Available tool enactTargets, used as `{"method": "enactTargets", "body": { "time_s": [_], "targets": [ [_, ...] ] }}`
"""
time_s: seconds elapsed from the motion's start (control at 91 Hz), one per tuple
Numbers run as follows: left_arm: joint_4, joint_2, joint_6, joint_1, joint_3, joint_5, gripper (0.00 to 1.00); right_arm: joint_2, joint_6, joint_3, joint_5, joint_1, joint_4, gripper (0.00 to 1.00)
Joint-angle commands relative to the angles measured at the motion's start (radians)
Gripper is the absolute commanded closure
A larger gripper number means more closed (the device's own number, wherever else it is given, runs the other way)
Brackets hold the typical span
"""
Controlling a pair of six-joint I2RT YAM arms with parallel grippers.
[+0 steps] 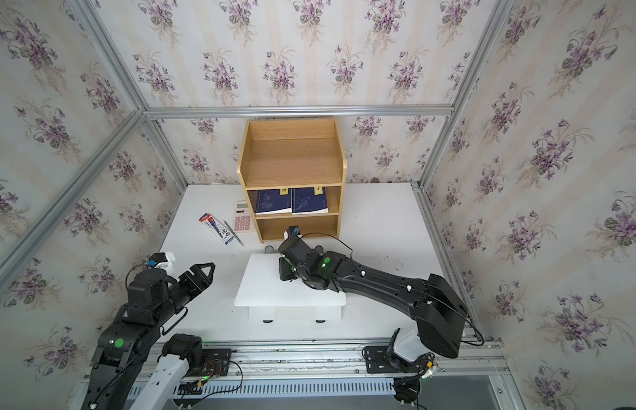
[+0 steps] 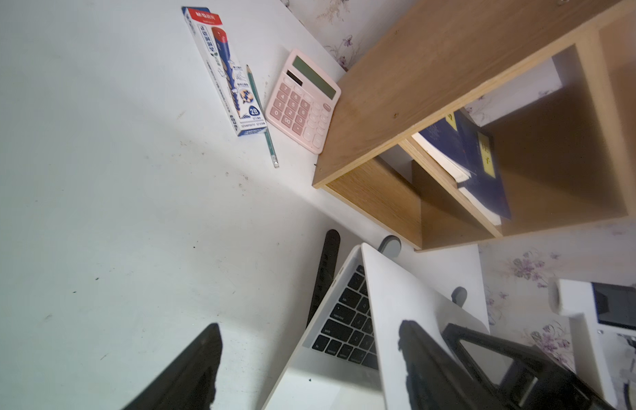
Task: Close the laptop lid and set it aside
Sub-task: Close the lid of the laptop.
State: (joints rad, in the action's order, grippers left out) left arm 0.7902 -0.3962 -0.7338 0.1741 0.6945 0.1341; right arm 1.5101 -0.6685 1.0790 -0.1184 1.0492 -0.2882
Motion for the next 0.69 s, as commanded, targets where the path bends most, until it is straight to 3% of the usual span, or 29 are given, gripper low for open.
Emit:
{"method": "enactTargets", "body": {
  "time_s": [0.0,0.165,0.451,0.571,0.626,0.681],
  "targets": [
    [-0.109,0.001,0.052,-0.001,-0.029,0.173,0.20,0.012,-0.026,-0.064,0.014,0.004,0.027,1.00],
    [-0.231,0.000,0.048,-0.001,-0.115,0.358,0.22,0.014,-0.037,-0.145,-0.003,0.004,0.134,1.00],
    [-0.369,-0.009,0.042,-0.001,-0.301,0.428,0.22,-0.083,0.009,-0.318,0.008,0.004,0.394,1.00],
    [-0.472,-0.034,0.024,-0.001,-0.367,0.458,0.21,-0.232,0.066,-0.404,0.064,0.004,0.501,0.97],
    [-0.519,-0.047,0.020,-0.001,-0.391,0.473,0.21,-0.322,0.093,-0.465,0.092,0.003,0.556,0.89],
    [-0.554,-0.060,0.025,-0.001,-0.411,0.483,0.21,-0.405,0.120,-0.516,0.108,0.001,0.577,0.64]
  ]
}}
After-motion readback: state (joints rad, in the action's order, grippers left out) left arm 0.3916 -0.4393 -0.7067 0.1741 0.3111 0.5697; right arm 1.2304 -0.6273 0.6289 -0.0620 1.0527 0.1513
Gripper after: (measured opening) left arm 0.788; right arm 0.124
